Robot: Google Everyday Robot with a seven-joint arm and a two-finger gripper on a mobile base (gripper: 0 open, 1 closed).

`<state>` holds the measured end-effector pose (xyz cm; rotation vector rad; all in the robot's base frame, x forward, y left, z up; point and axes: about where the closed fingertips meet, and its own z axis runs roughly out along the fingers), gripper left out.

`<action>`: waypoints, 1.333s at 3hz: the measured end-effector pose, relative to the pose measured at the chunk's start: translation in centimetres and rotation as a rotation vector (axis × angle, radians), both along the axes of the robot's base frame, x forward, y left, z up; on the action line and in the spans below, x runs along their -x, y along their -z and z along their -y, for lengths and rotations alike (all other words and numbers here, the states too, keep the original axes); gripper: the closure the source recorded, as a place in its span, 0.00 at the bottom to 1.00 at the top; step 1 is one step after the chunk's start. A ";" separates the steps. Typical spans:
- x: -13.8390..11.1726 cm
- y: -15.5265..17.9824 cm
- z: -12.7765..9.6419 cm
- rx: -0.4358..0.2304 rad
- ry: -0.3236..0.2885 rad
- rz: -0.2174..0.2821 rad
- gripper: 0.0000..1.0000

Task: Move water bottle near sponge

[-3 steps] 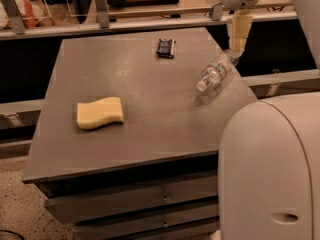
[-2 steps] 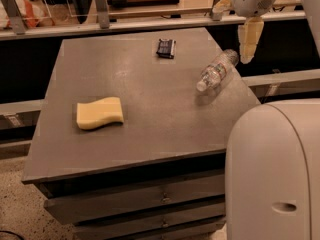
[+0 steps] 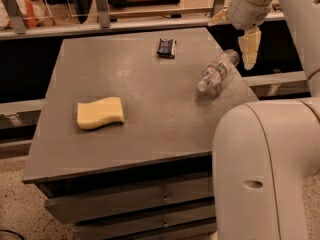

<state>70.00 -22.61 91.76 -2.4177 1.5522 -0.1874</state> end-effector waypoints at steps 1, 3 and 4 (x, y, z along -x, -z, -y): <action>-0.2 1.7 1.0 0.039 -0.032 -0.024 0.00; -0.4 5.0 1.4 0.073 -0.123 -0.082 0.00; -0.6 6.0 1.0 0.095 -0.169 -0.103 0.00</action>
Offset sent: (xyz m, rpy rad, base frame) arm -0.0576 -0.0491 -0.0385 -0.1148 0.3909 0.1259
